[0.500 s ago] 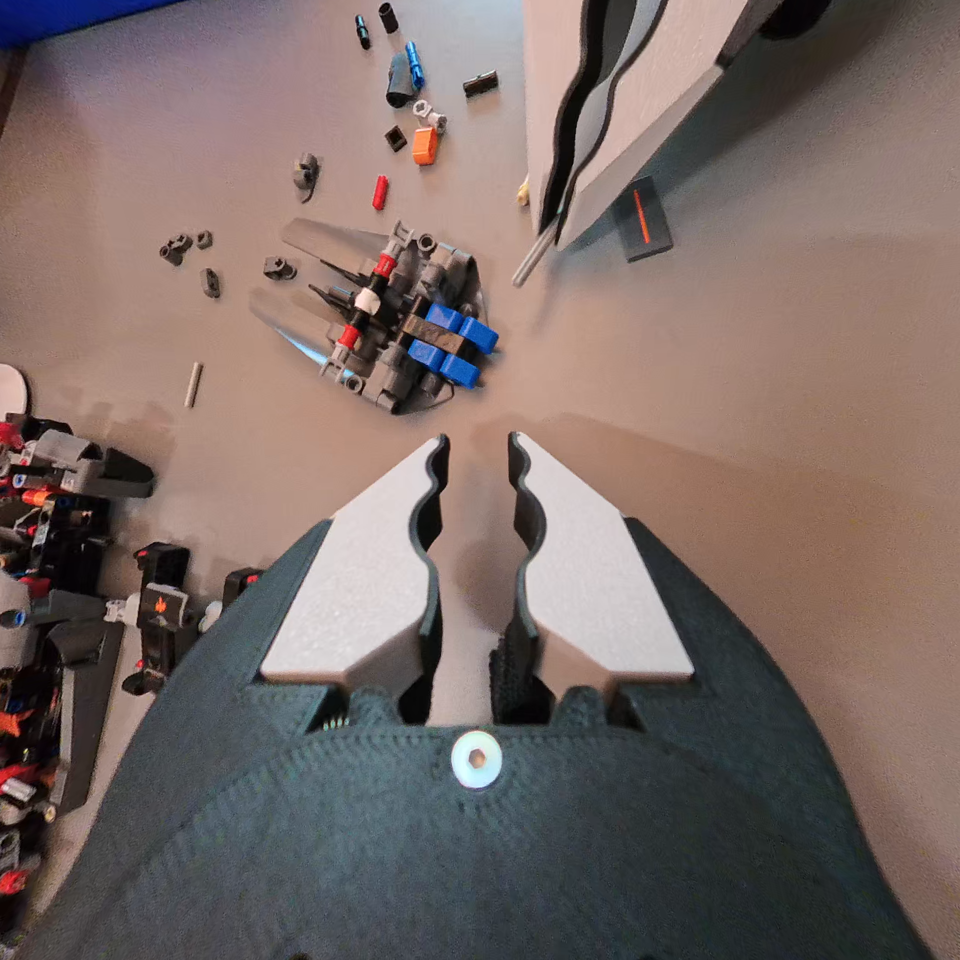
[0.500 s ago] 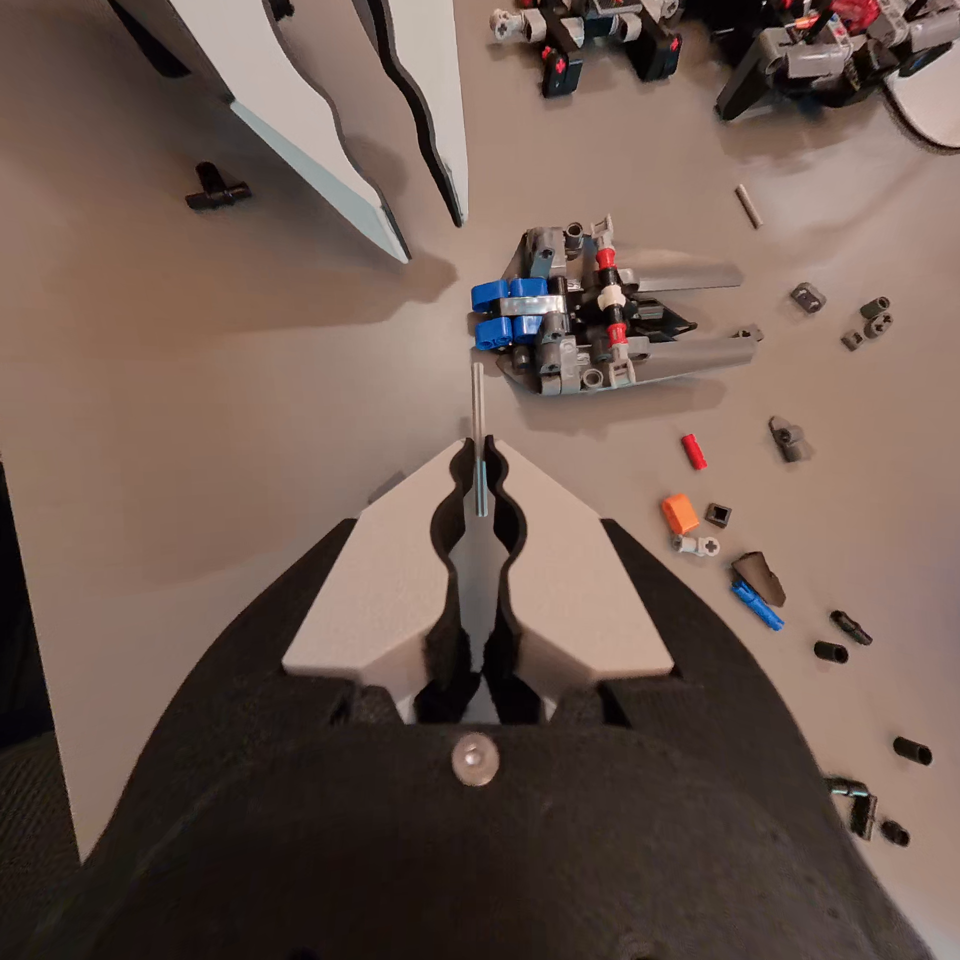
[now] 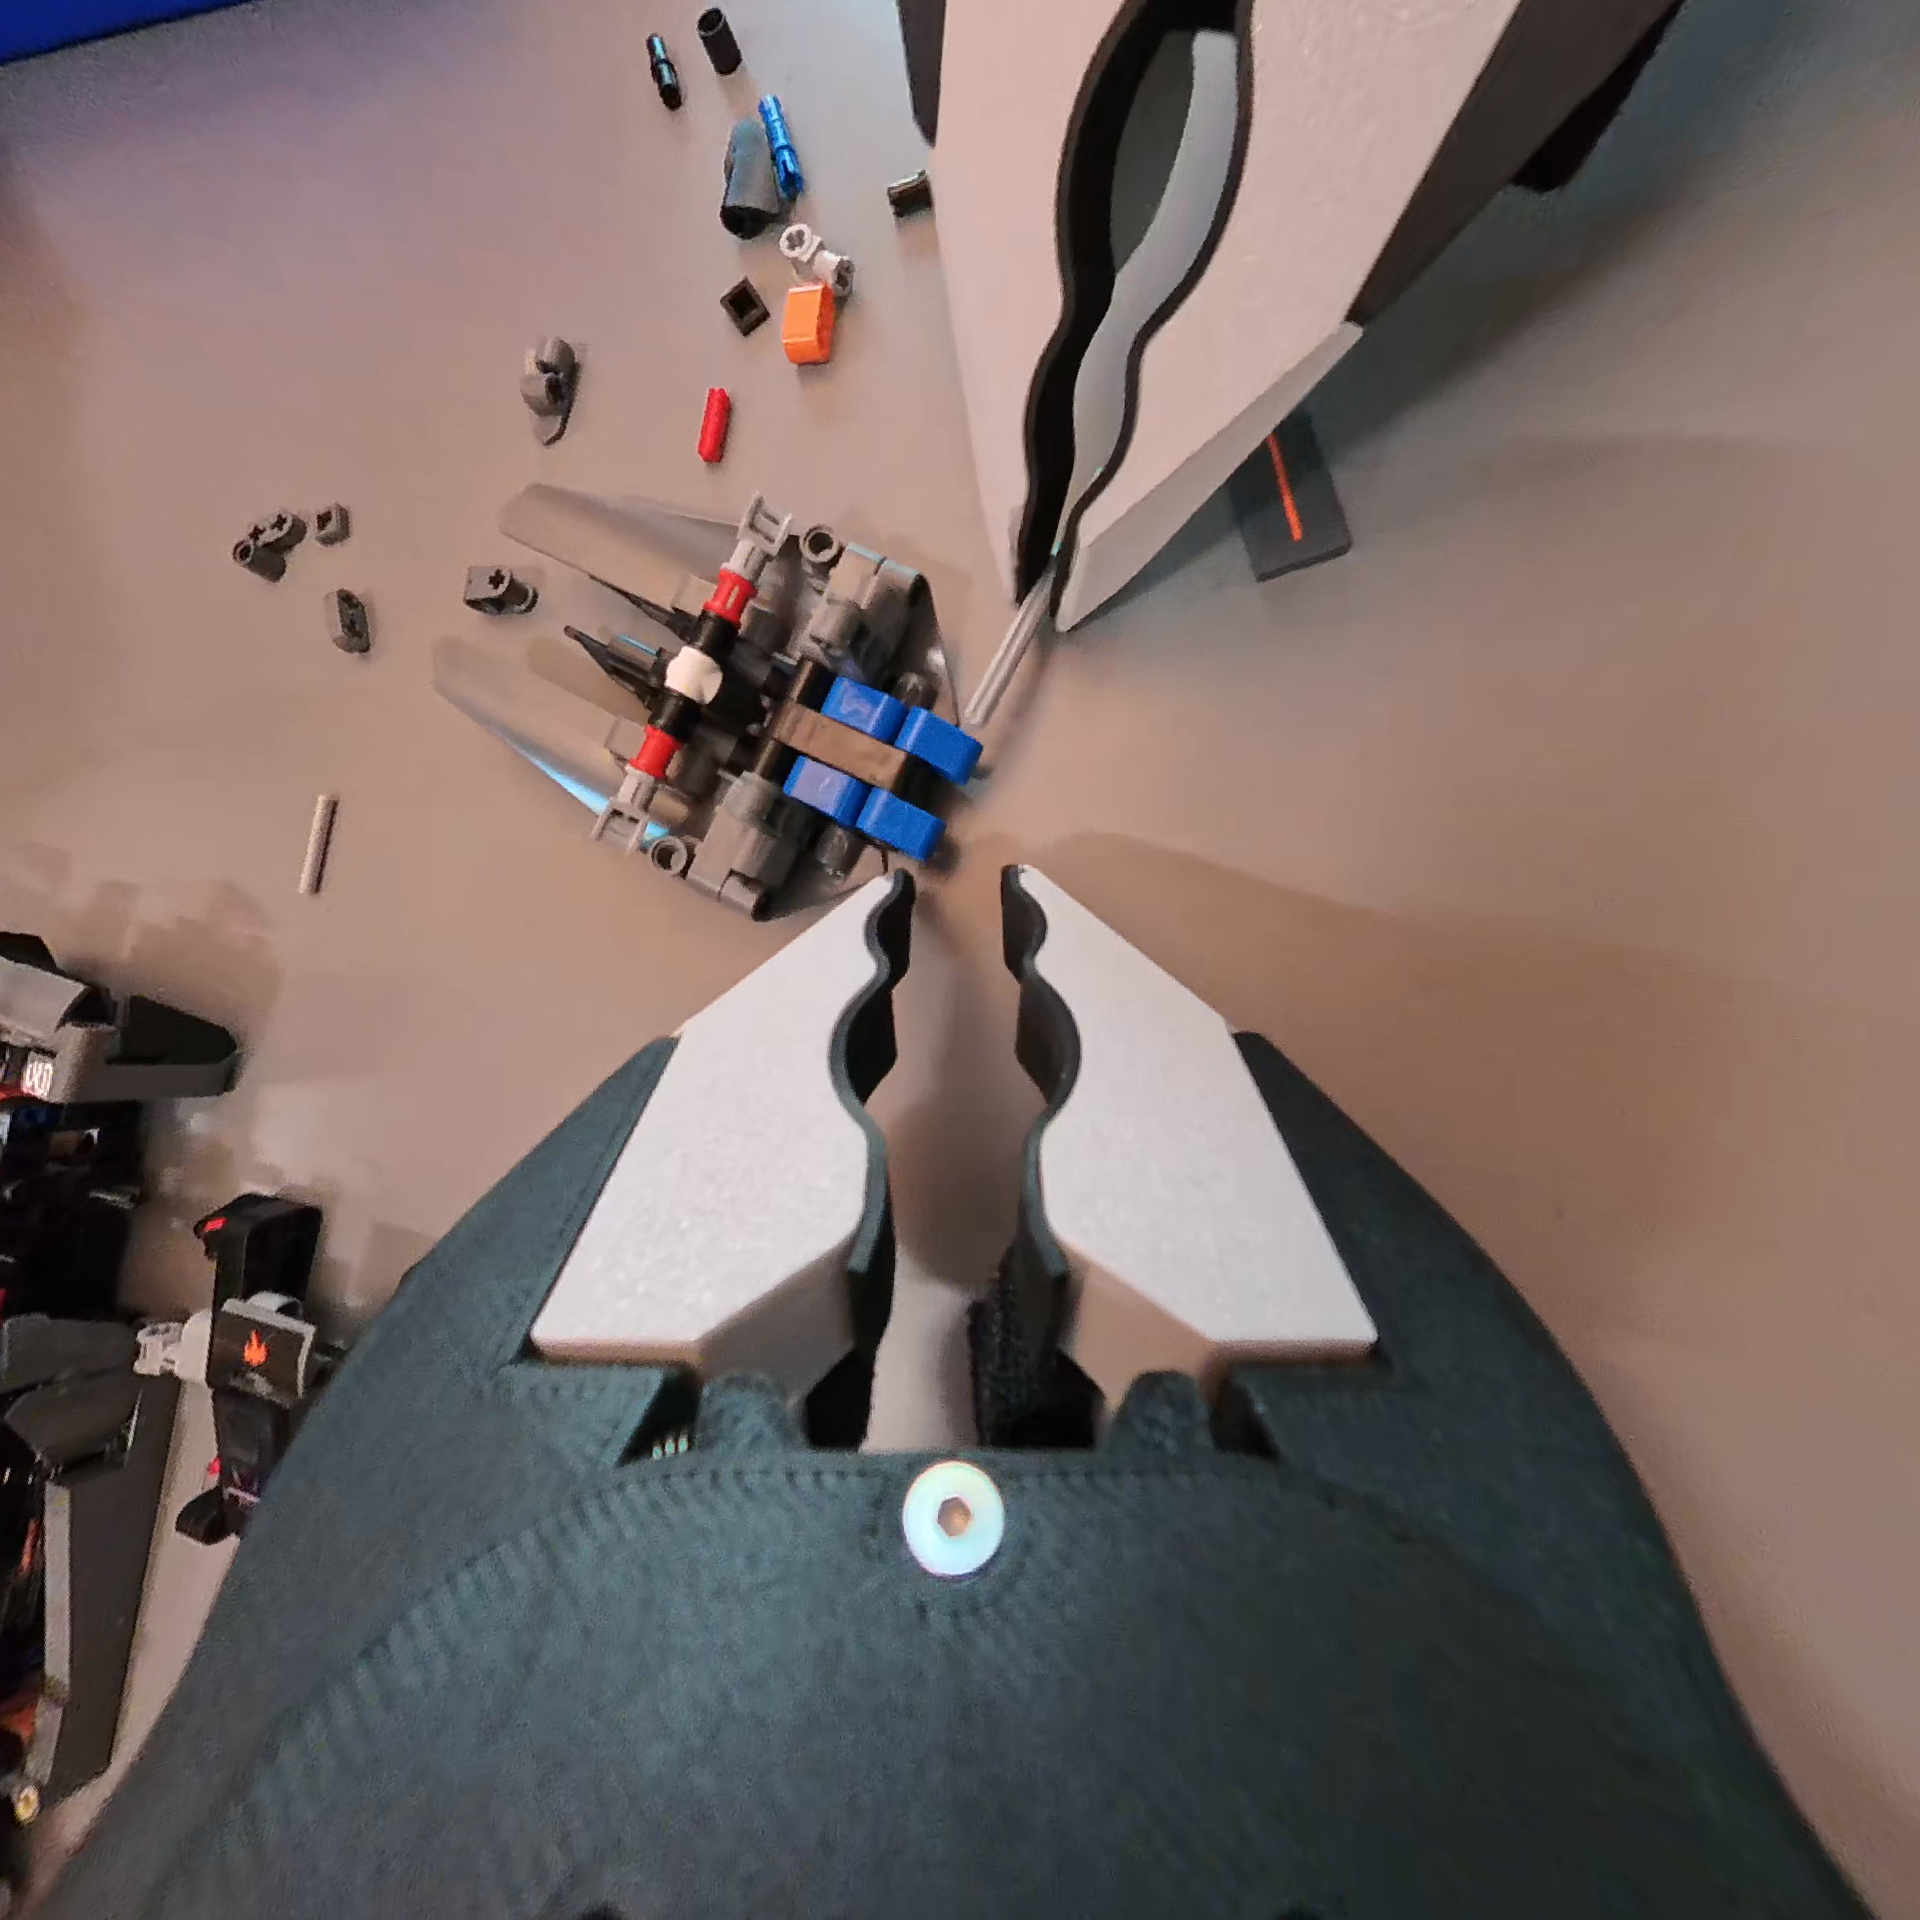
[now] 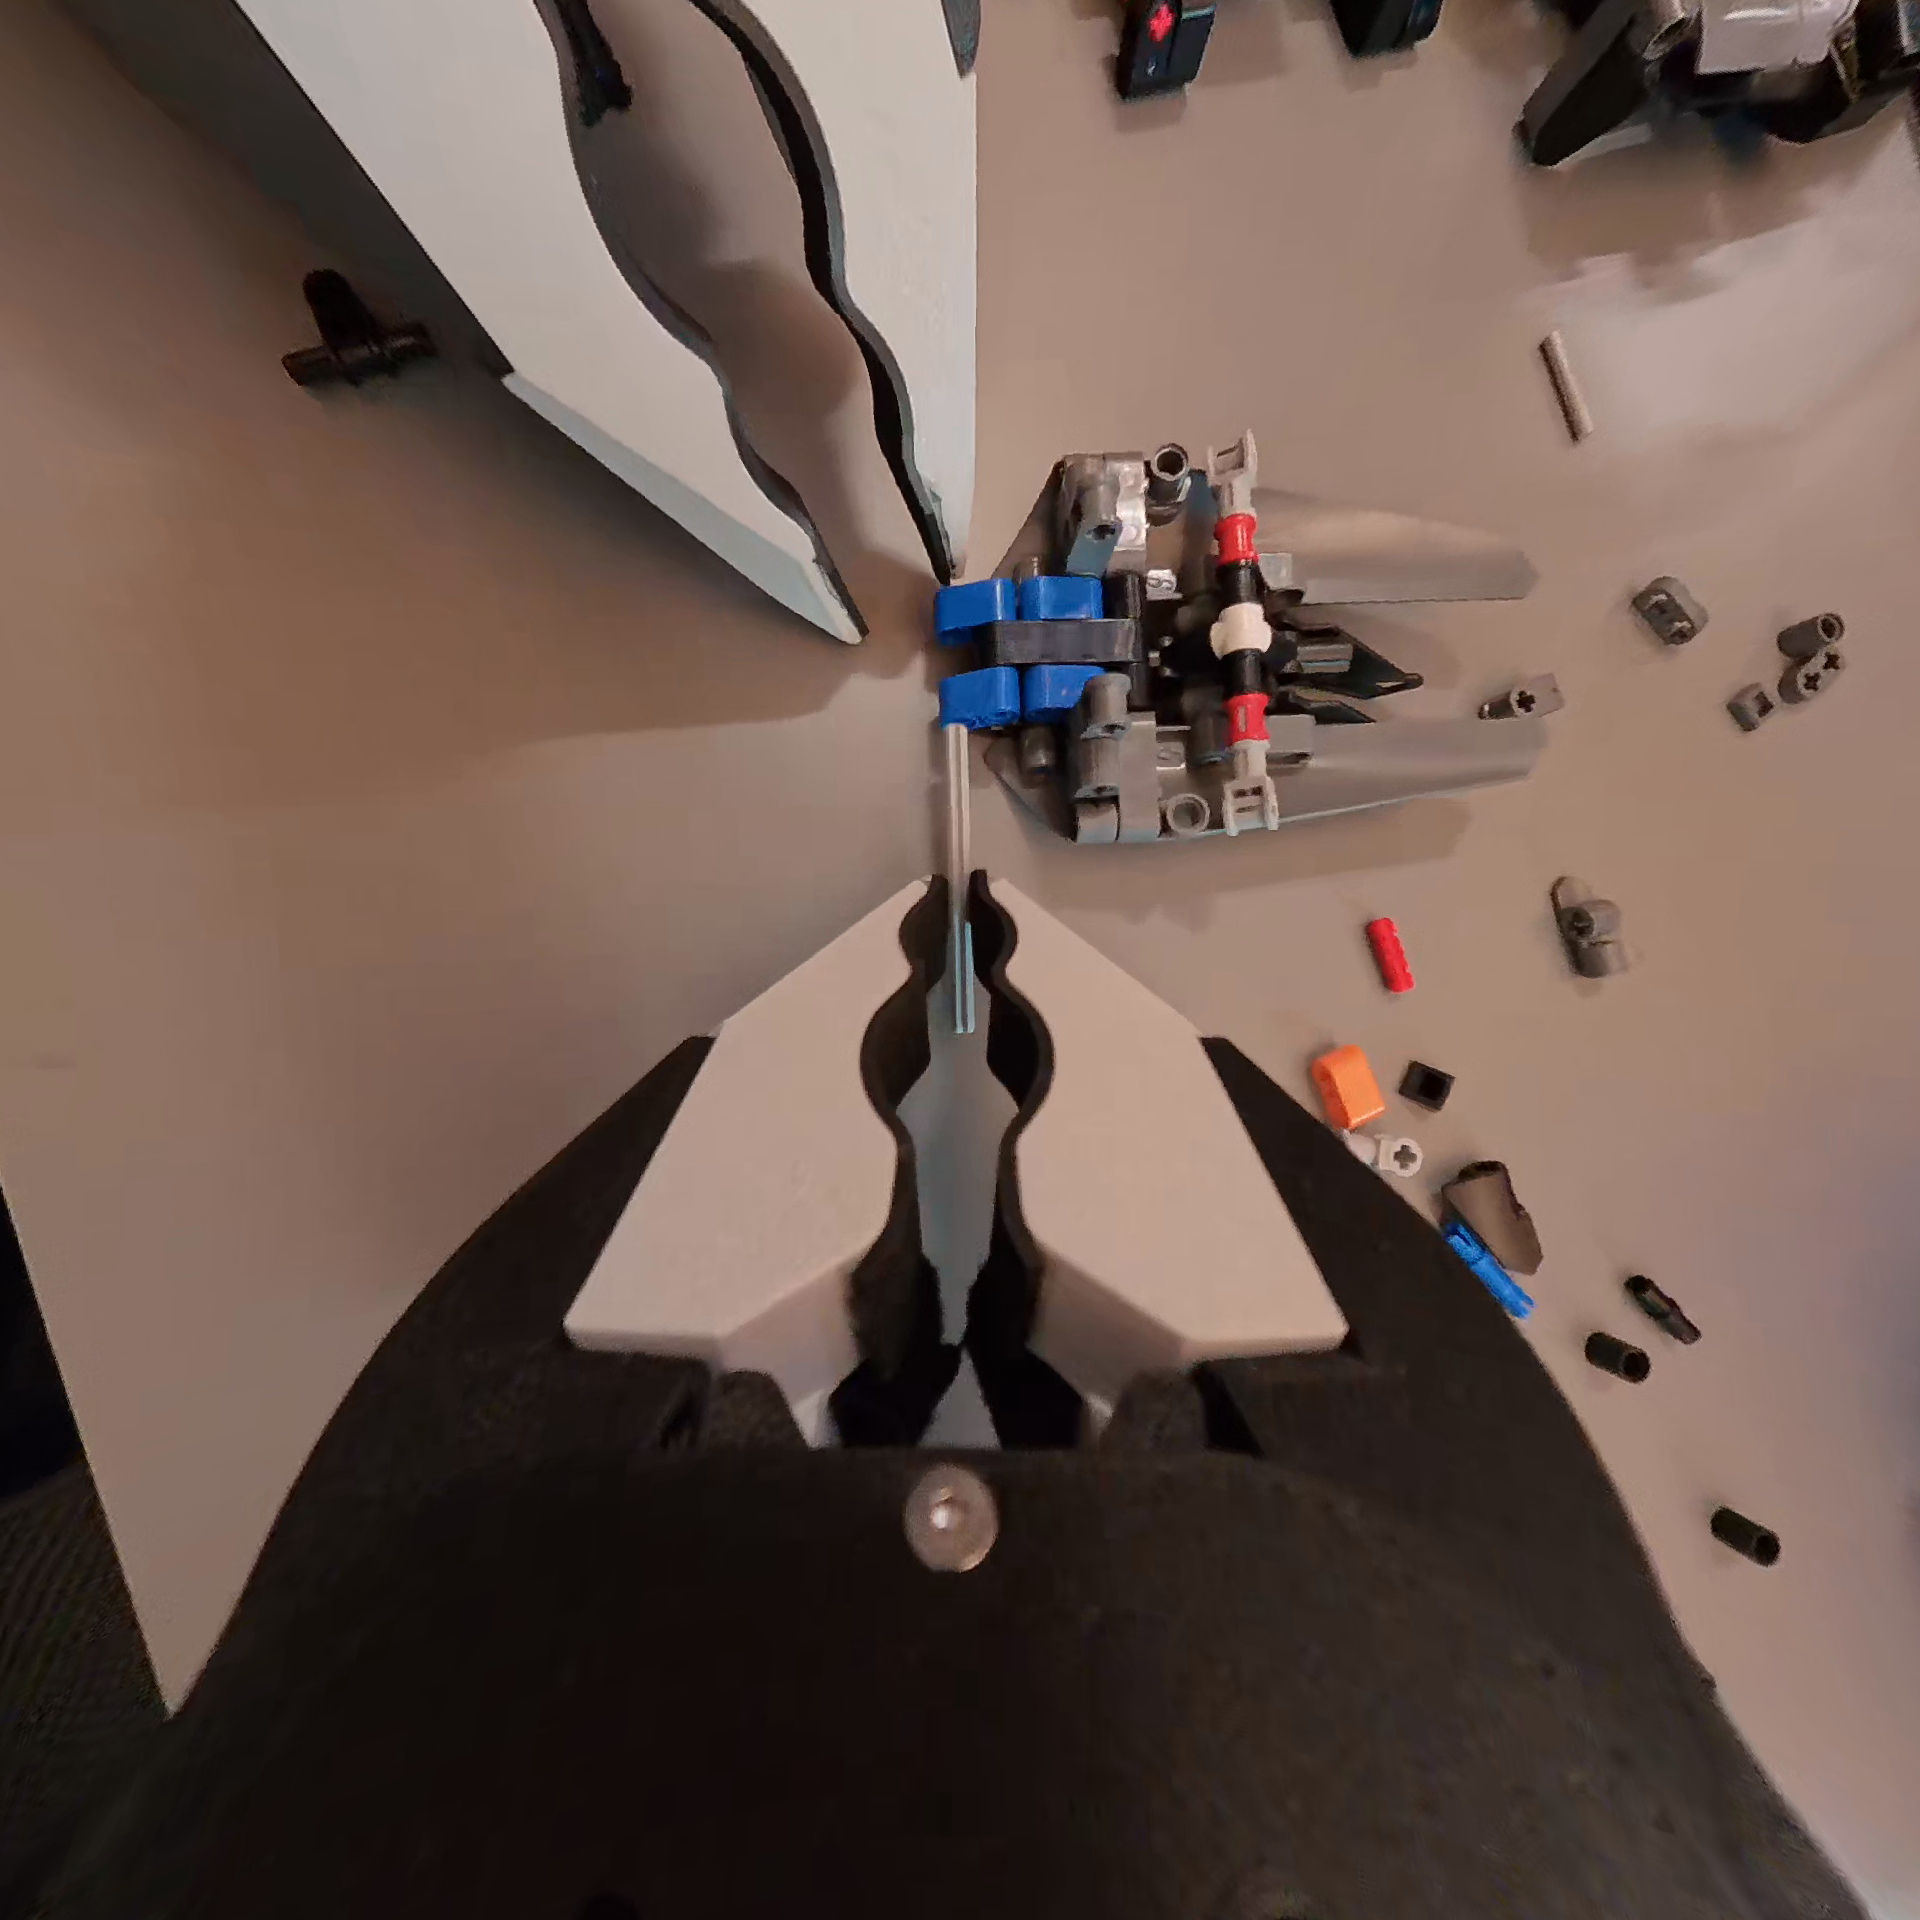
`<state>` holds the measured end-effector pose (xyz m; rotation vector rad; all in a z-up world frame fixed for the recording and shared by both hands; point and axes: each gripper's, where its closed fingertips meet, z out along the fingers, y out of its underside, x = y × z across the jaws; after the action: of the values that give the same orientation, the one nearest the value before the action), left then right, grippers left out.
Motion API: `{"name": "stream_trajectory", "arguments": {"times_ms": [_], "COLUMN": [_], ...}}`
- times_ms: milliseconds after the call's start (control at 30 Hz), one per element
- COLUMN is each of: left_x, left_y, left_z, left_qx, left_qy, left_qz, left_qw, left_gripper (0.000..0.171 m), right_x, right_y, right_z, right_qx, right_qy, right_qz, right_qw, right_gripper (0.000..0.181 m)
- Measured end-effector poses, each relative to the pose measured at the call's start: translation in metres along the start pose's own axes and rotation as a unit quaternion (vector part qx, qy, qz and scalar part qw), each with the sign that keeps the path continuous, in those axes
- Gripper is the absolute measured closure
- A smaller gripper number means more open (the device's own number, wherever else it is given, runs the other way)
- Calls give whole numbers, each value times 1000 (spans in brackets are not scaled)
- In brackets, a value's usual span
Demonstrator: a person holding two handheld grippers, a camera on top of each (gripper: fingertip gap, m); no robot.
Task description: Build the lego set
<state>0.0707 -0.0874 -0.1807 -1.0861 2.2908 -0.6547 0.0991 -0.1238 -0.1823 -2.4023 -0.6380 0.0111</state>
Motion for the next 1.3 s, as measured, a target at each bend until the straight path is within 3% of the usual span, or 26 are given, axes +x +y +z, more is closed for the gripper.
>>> {"name": "stream_trajectory", "arguments": {"times_ms": [200, 533, 967, 1167, 1300], "left_x": [0, 2, 1, 2, -3], "left_y": [-4, -7, -7, -5, -3], "left_z": [0, 1, -1, -7, -14], "left_qx": [4, 7, 11, 12, 20], "left_qy": [2, 7, 7, 2, -4], "left_qz": [1, 4, 0, 0, -10], "left_qw": [1000, 1000, 1000, 1000, 1000], "left_gripper": [157, 159, 158, 158, 158], "right_x": [2, 3, 3, 8, 48], "right_y": [2, -3, -3, -8, 5], "right_z": [-1, 3, 0, -29, -56], "right_qx": [-40, -47, -8, 67, 90], "right_qy": [11, 6, 4, -2, 36], "right_qz": [-13, -20, -5, 34, 87], "right_qw": [999, 999, 1000, 997, 991], "right_gripper": [180, 180, 172, 170, 170]}}
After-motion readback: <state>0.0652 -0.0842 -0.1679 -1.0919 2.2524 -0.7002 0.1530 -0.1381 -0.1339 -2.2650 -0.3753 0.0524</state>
